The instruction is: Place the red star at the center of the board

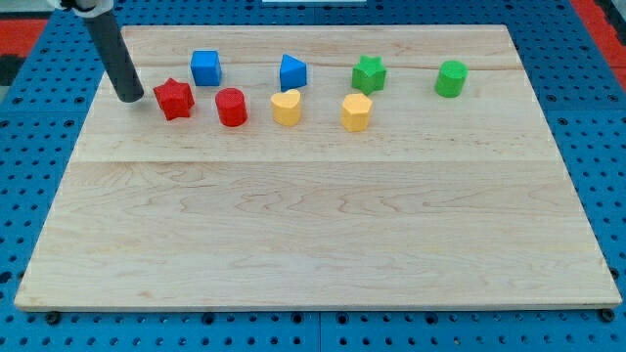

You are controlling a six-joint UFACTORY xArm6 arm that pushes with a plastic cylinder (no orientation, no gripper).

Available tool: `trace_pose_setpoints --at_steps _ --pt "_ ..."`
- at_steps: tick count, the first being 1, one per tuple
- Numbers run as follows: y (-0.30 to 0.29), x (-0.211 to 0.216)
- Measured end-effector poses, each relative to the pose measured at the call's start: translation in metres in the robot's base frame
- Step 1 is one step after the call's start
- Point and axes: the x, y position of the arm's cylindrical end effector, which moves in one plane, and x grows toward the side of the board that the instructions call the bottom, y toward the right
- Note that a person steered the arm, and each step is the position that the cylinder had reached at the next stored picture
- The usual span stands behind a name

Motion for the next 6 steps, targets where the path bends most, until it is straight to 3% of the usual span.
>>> trace_pose_setpoints --at_steps 1,3,4,5,6 --pt "0.033 -0.006" --pt "0.082 0.081" --pt "0.106 0.092" --pt "0.098 0.063" --pt "0.124 0.075"
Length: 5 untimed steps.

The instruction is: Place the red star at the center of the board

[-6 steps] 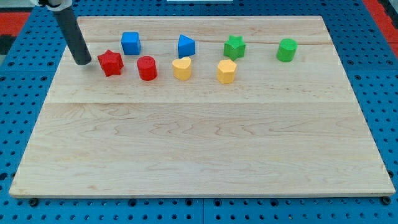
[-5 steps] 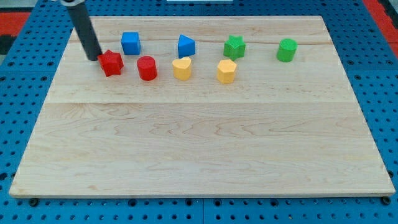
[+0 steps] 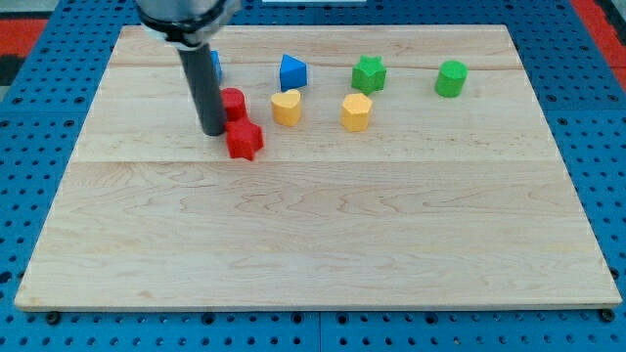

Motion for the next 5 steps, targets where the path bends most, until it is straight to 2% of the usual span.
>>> trace_pose_setpoints --at_steps 2,5 --pt "0.095 0.091" --pt "0.045 0.027"
